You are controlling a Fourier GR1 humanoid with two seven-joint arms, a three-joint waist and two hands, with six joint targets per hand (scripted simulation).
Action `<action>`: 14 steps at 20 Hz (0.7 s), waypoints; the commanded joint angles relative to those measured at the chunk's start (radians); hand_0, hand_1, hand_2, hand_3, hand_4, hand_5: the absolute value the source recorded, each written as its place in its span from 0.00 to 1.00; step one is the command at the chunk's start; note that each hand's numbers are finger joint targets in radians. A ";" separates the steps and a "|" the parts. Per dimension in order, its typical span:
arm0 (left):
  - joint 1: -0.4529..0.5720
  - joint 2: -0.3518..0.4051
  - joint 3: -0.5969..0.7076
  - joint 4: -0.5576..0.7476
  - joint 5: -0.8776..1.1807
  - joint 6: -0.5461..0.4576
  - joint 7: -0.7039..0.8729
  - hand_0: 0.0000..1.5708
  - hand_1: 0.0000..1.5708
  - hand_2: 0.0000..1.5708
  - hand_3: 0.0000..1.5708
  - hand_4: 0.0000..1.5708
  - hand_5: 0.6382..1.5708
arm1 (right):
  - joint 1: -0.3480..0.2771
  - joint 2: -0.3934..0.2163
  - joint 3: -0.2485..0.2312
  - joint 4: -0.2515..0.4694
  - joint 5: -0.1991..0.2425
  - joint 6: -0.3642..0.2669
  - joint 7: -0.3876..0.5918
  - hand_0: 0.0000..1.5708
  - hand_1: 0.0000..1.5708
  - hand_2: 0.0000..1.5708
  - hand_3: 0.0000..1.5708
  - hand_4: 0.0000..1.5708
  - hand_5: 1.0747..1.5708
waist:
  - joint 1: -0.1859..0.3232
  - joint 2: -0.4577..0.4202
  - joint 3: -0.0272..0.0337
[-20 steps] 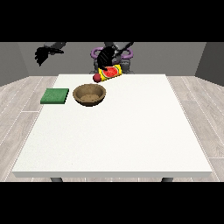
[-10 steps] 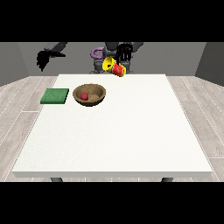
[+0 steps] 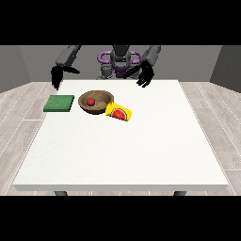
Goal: Pick the cup and pour the ball into the bowl, then pick the bowl and place it on the pad
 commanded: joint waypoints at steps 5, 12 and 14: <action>0.188 -0.005 0.015 -0.141 0.380 -0.199 -0.349 0.00 0.00 0.00 0.00 0.00 0.99 | -0.072 0.113 0.015 -0.006 0.046 -0.210 0.014 0.00 0.00 0.00 0.00 0.20 1.00 | 0.115 0.063 0.0159; 0.220 0.045 0.047 -0.204 0.401 -0.307 -0.349 0.00 0.00 0.00 0.00 0.00 0.99 | -0.172 0.102 -0.009 0.210 0.039 -0.225 -0.092 0.00 0.00 0.00 0.00 0.18 0.99 | 0.134 0.078 0.0182; 0.208 0.098 0.097 -0.216 0.435 -0.353 -0.362 0.00 0.00 0.00 0.00 0.00 0.99 | -0.184 0.088 -0.028 0.246 0.015 -0.202 -0.119 0.00 0.00 0.00 0.00 0.17 0.99 | 0.125 0.093 0.0182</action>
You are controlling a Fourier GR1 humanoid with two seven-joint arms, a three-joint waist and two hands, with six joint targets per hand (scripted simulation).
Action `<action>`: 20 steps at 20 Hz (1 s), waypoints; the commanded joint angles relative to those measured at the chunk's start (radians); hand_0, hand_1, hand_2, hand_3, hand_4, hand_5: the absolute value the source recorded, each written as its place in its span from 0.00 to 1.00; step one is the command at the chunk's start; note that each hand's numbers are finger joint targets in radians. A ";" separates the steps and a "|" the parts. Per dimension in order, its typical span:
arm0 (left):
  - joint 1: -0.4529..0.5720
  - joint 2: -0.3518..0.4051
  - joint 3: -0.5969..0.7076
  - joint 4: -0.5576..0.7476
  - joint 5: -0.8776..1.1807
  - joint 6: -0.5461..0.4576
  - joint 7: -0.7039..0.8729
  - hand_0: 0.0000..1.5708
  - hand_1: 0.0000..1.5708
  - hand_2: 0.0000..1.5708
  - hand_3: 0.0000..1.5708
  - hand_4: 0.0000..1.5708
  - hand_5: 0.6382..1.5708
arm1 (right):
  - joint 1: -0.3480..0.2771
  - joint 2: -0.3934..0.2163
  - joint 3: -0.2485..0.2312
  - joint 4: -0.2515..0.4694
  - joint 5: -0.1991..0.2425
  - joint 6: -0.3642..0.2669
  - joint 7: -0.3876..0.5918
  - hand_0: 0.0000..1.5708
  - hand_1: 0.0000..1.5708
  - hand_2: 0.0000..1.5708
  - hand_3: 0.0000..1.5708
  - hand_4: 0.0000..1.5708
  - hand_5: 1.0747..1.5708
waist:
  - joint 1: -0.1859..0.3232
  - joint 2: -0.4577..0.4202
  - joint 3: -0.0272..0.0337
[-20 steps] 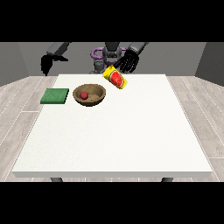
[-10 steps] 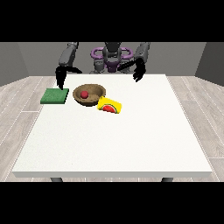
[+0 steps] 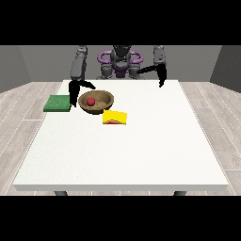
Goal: Pick the cup and pour the ball into the bowl, then pick the bowl and place it on the pad
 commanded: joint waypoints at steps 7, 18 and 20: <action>0.078 0.045 0.027 -0.086 0.010 -0.070 0.009 0.00 0.00 0.00 0.00 0.00 0.99 | -0.089 -0.022 -0.005 0.244 0.003 -0.017 -0.104 0.00 0.00 0.00 0.00 0.10 0.98 | 0.000 0.003 0.0010; 0.048 0.071 0.046 -0.176 0.029 -0.106 0.008 0.00 0.00 0.00 0.00 0.05 1.00 | -0.066 -0.020 -0.037 0.397 0.017 -0.176 -0.088 0.92 0.92 1.00 0.00 0.30 0.88 | 0.050 0.085 -0.0005; 0.015 0.055 0.025 -0.196 0.021 -0.102 0.037 0.00 0.00 0.00 0.00 0.30 0.99 | -0.021 -0.058 0.025 0.407 0.123 -0.267 -0.117 1.00 1.00 1.00 0.69 0.54 0.87 | 0.069 0.107 -0.0016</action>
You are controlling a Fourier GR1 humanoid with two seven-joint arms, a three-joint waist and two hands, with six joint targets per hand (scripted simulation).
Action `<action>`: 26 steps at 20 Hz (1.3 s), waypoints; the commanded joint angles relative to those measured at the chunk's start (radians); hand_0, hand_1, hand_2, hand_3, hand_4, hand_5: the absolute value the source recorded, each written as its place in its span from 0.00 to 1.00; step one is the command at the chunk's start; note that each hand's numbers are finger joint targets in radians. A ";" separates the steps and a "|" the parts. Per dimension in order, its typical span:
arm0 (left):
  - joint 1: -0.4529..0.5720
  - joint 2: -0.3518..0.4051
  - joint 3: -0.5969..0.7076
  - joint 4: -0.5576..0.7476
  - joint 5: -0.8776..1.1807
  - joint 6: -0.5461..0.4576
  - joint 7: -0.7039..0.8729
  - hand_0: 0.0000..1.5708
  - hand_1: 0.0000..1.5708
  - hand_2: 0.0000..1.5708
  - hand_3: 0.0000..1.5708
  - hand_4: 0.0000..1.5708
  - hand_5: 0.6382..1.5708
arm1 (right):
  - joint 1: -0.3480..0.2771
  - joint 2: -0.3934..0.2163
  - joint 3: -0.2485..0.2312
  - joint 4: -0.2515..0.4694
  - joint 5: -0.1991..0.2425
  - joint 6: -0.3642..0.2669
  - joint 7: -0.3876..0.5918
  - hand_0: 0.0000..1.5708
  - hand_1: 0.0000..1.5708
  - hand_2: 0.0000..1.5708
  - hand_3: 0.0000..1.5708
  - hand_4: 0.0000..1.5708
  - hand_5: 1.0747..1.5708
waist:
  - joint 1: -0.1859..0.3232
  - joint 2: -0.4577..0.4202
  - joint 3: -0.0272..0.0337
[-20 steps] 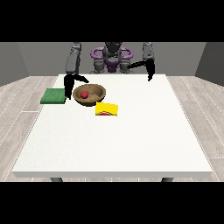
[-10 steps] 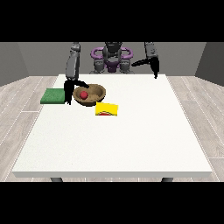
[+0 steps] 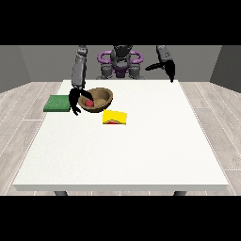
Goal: Pick the cup and pour the ball into the bowl, then pick the bowl and place it on the pad
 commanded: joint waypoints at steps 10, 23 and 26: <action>0.018 0.017 0.042 0.103 0.067 -0.075 -0.006 0.00 0.00 0.00 0.00 0.61 0.84 | 0.008 -0.077 0.182 0.031 0.269 -0.369 0.398 1.00 1.00 1.00 0.67 0.55 0.99 | 0.044 -0.134 0.0241; 0.117 0.030 0.129 0.211 0.074 -0.026 -0.049 0.00 0.00 0.00 0.00 0.63 0.83 | -0.055 -0.208 0.192 -0.086 0.239 -0.137 0.656 1.00 1.00 1.00 0.48 0.50 1.00 | -0.156 -0.253 0.0290; 0.142 0.054 0.143 0.207 0.085 -0.065 -0.105 0.00 0.00 0.00 0.00 0.65 0.85 | -0.052 -0.264 0.179 -0.101 0.249 -0.112 0.655 1.00 1.00 1.00 0.14 0.56 1.00 | -0.139 -0.223 0.0288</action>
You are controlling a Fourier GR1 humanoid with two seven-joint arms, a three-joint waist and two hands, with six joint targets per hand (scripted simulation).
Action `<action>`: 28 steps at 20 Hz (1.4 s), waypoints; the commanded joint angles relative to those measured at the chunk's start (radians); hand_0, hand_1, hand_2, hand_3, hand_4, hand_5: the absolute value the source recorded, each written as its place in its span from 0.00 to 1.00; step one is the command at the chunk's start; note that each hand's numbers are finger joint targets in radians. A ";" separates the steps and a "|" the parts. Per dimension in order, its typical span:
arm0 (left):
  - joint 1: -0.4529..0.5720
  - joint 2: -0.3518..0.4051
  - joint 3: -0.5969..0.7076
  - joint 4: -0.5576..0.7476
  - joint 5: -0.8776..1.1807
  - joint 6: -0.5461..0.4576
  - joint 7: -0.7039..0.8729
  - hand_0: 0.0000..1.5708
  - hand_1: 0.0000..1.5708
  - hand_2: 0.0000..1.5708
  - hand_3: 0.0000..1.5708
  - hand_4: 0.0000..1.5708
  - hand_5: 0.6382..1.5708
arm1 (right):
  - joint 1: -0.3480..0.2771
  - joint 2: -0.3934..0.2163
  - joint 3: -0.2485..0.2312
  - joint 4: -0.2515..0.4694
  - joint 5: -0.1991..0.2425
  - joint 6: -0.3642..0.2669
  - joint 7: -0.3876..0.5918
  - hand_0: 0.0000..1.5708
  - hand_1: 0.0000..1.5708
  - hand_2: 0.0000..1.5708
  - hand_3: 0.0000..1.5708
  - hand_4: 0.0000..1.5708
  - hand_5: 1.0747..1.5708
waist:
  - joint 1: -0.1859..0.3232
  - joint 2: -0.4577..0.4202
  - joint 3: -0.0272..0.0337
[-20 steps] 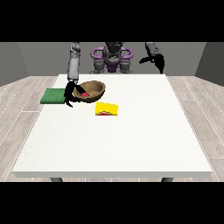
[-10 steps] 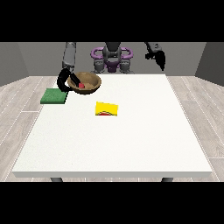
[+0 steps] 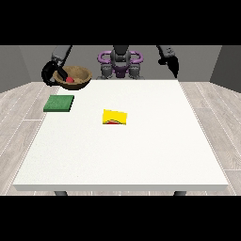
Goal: Pick the cup and pour the ball into the bowl, then pick the bowl and place it on the pad
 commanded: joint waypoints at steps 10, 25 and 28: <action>-0.081 0.279 0.268 0.013 0.227 -0.224 -0.012 0.00 0.00 0.00 0.00 0.84 0.99 | 0.088 -0.160 -0.127 0.007 -0.066 0.101 -0.154 1.00 1.00 1.00 0.00 0.56 1.00 | 0.038 0.137 0.0014; -0.073 0.490 0.425 0.216 0.324 -0.420 -0.162 0.00 0.00 0.00 0.00 0.76 0.98 | 0.035 -0.227 -0.208 0.038 -0.070 -0.029 -0.175 0.99 0.99 1.00 0.66 0.00 0.98 | 0.047 0.252 0.0013; -0.111 0.545 0.445 0.219 0.338 -0.421 -0.137 0.00 0.00 0.00 0.00 0.75 0.98 | 0.021 -0.182 -0.202 0.083 -0.091 0.019 -0.184 0.54 0.54 0.56 0.70 0.00 0.88 | 0.046 0.279 0.0014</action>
